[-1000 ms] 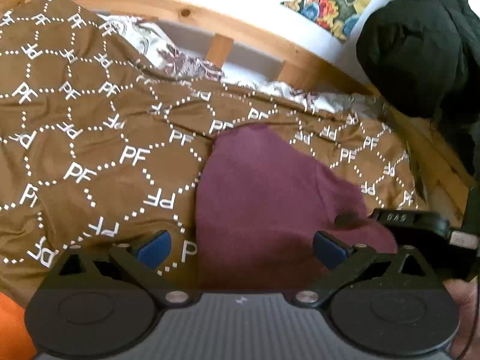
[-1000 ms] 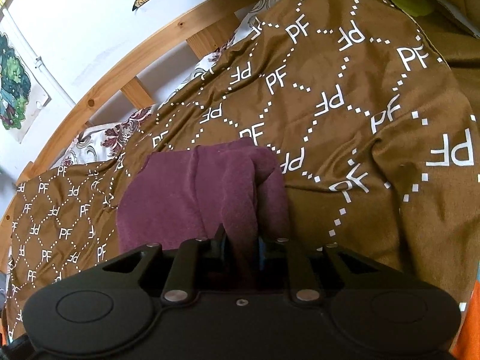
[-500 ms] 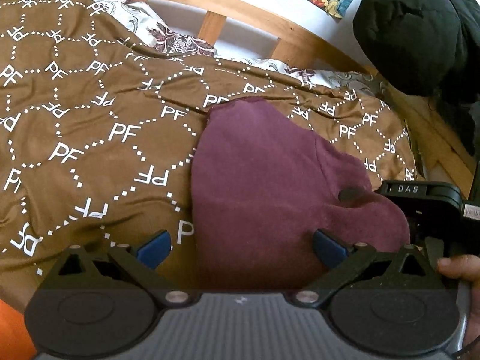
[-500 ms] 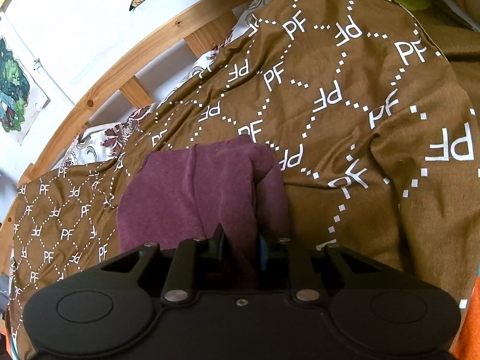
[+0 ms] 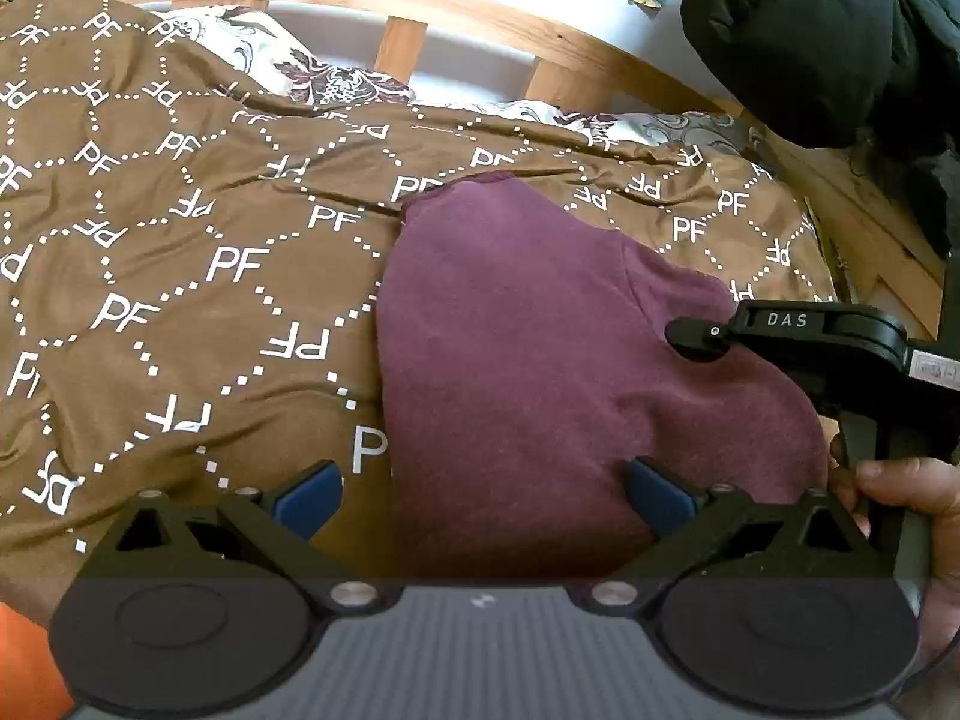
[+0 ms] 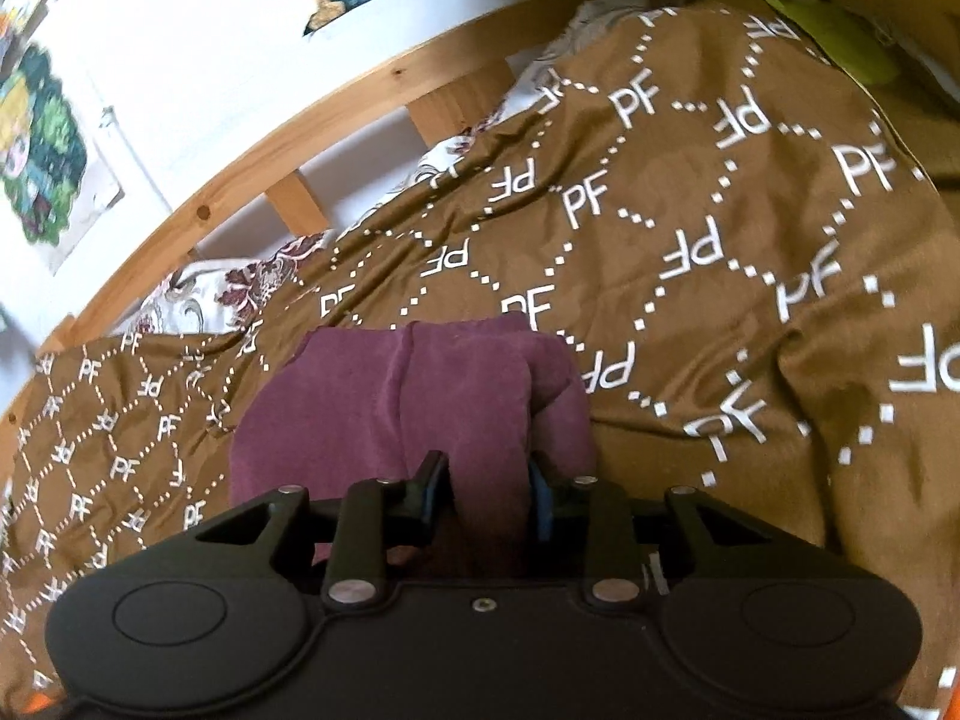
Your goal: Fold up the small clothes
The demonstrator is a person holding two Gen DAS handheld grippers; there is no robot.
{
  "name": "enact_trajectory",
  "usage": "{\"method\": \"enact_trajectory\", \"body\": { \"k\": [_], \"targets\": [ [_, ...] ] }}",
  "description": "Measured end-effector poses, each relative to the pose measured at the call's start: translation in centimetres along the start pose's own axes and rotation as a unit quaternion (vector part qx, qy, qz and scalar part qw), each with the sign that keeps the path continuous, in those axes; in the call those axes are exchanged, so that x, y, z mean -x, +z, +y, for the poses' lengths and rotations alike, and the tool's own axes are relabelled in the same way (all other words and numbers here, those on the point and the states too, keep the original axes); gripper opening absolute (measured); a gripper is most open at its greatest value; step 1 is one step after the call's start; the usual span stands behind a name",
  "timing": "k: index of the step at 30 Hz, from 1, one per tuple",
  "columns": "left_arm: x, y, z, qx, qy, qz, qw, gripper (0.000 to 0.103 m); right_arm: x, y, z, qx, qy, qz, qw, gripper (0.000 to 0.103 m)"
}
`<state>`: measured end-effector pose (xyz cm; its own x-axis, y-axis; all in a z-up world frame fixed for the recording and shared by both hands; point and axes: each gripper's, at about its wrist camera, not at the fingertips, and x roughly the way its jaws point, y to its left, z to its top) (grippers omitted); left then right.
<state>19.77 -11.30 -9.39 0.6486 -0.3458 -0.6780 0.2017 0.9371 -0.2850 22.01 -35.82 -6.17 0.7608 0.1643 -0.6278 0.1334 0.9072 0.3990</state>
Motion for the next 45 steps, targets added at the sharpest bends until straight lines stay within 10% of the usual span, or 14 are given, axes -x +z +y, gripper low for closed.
{"method": "enact_trajectory", "body": {
  "k": [21, 37, 45],
  "targets": [
    [-0.5, -0.3, -0.4, -0.024, -0.01, 0.005, 0.9996, 0.102, 1.6, -0.4, -0.5, -0.002, -0.037, -0.004, 0.999, 0.02],
    [-1.0, 0.0, 1.4, 0.034, -0.038, 0.034, 0.9981, 0.102, 6.0, -0.7, -0.5, -0.011, 0.001, -0.005, 1.0, 0.093],
    [-1.9, 0.2, 4.4, 0.122, -0.077, 0.074, 0.9867, 0.103, 6.2, -2.9, -1.1, -0.05, -0.003, 0.099, 0.994, 0.102]
  ]
}}
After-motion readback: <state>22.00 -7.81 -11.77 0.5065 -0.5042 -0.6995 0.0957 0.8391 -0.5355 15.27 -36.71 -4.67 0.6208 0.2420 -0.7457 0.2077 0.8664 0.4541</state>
